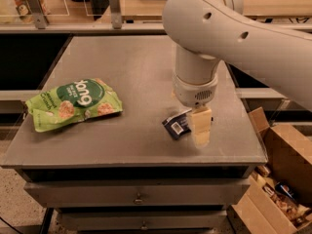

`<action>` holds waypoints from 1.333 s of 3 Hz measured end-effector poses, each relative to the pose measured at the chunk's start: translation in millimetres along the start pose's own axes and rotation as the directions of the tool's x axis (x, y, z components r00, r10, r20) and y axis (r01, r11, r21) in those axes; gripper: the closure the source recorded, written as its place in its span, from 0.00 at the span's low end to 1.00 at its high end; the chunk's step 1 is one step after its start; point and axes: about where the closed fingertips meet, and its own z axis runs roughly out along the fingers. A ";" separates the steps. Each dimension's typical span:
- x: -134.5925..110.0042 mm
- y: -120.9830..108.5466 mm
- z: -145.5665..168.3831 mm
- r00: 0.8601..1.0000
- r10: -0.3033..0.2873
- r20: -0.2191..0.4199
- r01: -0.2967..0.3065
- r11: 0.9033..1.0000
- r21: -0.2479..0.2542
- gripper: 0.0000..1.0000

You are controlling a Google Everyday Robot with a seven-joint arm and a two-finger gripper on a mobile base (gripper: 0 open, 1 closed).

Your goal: Move rxbar blueberry near green rice chip bag

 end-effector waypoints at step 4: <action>4.5 6.0 5.4 0.997 0.054 0.051 -0.054 0.999 -0.008 1.00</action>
Offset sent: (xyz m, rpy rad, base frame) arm -0.0051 -0.0062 -0.0156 0.0286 0.0562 -0.0537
